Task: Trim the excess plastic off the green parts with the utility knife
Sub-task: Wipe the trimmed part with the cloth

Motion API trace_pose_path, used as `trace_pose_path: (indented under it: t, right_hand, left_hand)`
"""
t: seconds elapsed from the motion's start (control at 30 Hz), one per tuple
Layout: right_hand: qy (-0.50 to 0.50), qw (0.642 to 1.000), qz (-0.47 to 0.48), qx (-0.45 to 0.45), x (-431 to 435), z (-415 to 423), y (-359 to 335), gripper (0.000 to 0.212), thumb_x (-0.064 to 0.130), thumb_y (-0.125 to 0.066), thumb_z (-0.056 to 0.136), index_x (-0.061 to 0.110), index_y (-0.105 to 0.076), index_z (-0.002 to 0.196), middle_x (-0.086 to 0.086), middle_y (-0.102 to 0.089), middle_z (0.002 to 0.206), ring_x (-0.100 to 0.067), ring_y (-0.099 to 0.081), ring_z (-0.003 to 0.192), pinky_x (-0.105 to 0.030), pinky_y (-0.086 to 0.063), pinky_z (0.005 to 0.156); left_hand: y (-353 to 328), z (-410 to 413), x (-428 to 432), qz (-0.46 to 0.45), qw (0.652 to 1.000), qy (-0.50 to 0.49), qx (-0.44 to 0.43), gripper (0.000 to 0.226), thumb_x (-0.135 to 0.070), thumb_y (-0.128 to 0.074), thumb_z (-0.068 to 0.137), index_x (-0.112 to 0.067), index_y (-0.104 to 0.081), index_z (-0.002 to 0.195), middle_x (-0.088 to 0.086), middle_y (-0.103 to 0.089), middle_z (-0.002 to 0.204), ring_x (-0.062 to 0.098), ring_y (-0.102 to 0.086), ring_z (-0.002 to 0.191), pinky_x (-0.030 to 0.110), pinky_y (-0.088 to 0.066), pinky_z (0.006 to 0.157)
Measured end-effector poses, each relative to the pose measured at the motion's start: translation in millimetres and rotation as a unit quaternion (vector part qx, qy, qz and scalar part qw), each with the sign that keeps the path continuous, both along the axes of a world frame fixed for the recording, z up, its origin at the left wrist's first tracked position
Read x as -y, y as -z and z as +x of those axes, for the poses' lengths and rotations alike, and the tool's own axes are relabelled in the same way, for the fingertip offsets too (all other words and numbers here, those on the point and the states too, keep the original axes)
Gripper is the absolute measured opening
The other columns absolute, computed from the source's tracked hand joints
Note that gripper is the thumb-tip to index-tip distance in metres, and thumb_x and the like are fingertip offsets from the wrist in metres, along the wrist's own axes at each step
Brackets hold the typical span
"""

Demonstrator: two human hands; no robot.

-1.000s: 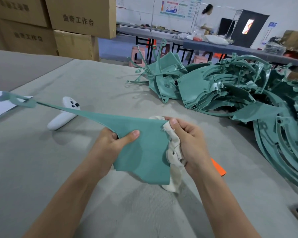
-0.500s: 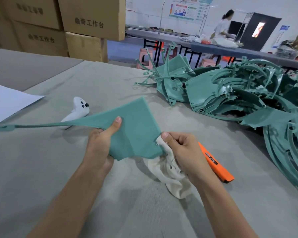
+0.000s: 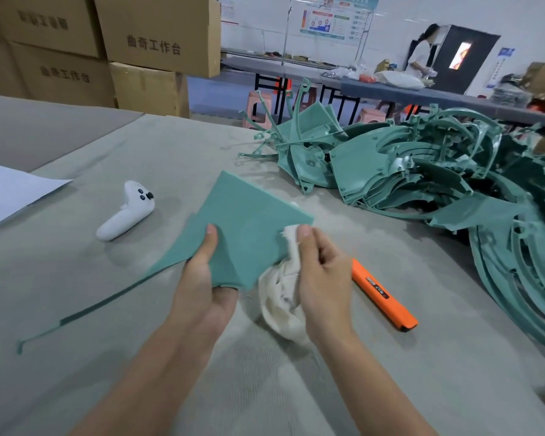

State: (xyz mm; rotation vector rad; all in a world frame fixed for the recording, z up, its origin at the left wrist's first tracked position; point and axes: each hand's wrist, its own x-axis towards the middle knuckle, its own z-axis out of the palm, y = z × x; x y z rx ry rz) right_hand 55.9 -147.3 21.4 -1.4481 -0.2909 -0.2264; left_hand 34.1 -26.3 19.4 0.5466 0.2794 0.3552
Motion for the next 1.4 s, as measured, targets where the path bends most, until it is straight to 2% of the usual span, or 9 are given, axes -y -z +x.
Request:
trace_pose_path:
  t: [0.23,0.47,0.7,0.87,1.0,1.07,1.17,1.3,1.4]
  right_hand:
    - [-0.083,0.973,-0.206,0.06,-31,-22,31,0.044,0.03,-0.057,0.095,0.013,-0.041,0.058,0.012,-0.036,0.052,-0.002,-0.032,0.052,-0.021,-0.026,0.05]
    - [-0.012,0.998,0.038,-0.044,-18,-9,14,0.041,0.021,-0.058,0.099,-0.003,-0.05,0.067,-0.006,-0.046,0.062,-0.015,-0.041,0.06,-0.028,-0.035,0.054]
    - [-0.204,0.942,-0.264,-0.044,-6,1,13,0.038,0.019,-0.066,0.094,-0.002,-0.054,0.065,-0.001,-0.038,0.061,-0.01,-0.036,0.059,-0.027,-0.028,0.054]
    - [0.169,0.963,-0.204,0.04,33,26,-18,0.033,0.018,-0.058,0.095,0.015,-0.053,0.062,0.013,-0.034,0.053,-0.003,-0.029,0.05,-0.027,-0.026,0.052]
    - [0.077,0.949,-0.22,0.214,6,10,-17,0.034,0.018,-0.047,0.102,0.016,-0.057,0.134,0.002,-0.065,0.104,-0.008,-0.059,0.091,-0.023,-0.047,0.083]
    - [-0.013,0.887,-0.36,0.288,-11,2,-3,0.042,0.011,-0.047,0.1,0.009,-0.05,0.142,-0.007,-0.055,0.142,-0.018,-0.047,0.133,-0.035,-0.034,0.112]
    - [0.029,0.778,-0.495,0.385,-14,9,3,0.051,0.011,-0.048,0.097,0.012,-0.043,0.148,-0.002,-0.039,0.155,-0.023,-0.027,0.148,-0.04,-0.017,0.121]
    - [0.096,0.905,-0.367,0.191,19,34,-8,0.047,0.001,-0.051,0.098,0.012,-0.049,0.144,-0.005,-0.051,0.145,-0.019,-0.046,0.134,-0.026,-0.03,0.113]
    - [0.056,0.985,-0.154,-0.046,43,43,-15,0.023,0.016,-0.052,0.101,0.001,-0.067,0.11,-0.008,-0.065,0.089,-0.02,-0.057,0.078,-0.032,-0.044,0.071]
  left_hand:
    - [-6,-2,-13,-0.009,0.999,-0.036,0.006,0.019,-0.028,-0.056,0.096,-0.014,-0.066,0.103,0.002,-0.076,0.091,0.016,-0.073,0.076,0.028,-0.057,0.057]
    - [-3,1,-2,0.028,0.998,-0.038,0.032,0.026,-0.028,-0.054,0.096,-0.015,-0.062,0.117,0.003,-0.073,0.109,0.018,-0.071,0.096,0.031,-0.058,0.072]
    - [-4,1,-14,0.06,0.995,-0.062,0.039,0.019,-0.025,-0.052,0.097,-0.016,-0.065,0.107,0.002,-0.073,0.105,0.015,-0.07,0.092,0.029,-0.058,0.072]
    - [-7,2,-14,0.122,0.986,-0.106,0.041,0.017,-0.02,-0.05,0.1,-0.023,-0.067,0.105,-0.006,-0.072,0.111,0.012,-0.068,0.104,0.037,-0.055,0.088]
    - [-2,0,4,0.158,0.987,-0.032,0.012,0.035,-0.042,-0.046,0.097,-0.017,-0.07,0.106,0.004,-0.073,0.109,0.02,-0.07,0.1,0.031,-0.058,0.076]
    - [-2,-1,9,0.158,0.987,0.004,0.0,0.046,-0.052,-0.045,0.093,-0.017,-0.07,0.109,0.004,-0.073,0.109,0.018,-0.07,0.101,0.03,-0.055,0.077]
    - [-3,-2,8,0.127,0.992,0.022,0.002,0.049,-0.055,-0.044,0.09,-0.016,-0.069,0.109,0.004,-0.074,0.108,0.018,-0.07,0.1,0.03,-0.059,0.075]
    - [-6,-4,6,0.177,0.983,0.035,-0.014,0.051,-0.056,-0.049,0.079,-0.015,-0.07,0.103,0.004,-0.075,0.104,0.019,-0.071,0.096,0.036,-0.06,0.074]
    - [-9,-6,1,0.198,0.978,0.055,-0.022,0.041,-0.051,-0.057,0.077,-0.018,-0.078,0.089,0.002,-0.076,0.099,0.017,-0.073,0.091,0.03,-0.059,0.066]
